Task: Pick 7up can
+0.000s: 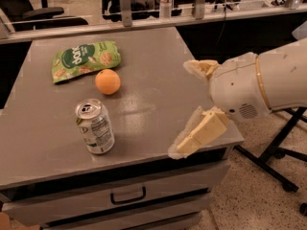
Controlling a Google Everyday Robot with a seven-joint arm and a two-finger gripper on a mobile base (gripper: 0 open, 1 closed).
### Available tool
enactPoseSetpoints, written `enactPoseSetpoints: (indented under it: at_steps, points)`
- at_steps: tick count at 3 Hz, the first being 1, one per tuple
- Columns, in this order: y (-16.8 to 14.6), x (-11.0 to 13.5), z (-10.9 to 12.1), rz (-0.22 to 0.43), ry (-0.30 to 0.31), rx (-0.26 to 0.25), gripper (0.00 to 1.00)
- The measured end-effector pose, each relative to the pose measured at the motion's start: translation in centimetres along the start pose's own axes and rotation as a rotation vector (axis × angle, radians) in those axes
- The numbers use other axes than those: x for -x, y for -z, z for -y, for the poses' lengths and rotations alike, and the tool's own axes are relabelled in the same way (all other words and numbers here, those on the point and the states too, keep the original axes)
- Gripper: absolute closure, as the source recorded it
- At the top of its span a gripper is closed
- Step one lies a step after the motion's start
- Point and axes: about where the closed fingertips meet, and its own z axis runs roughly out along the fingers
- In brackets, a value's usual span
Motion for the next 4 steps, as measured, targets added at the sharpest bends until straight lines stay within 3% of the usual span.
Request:
enactPoseSetpoints:
  at_steps: [2,4]
  points:
    - [-7.8,2.4,-1.8,0.109,-0.041,0.078,0.0]
    - [-13.3,4.5,-3.5,0.205,-0.095,0.075,0.0]
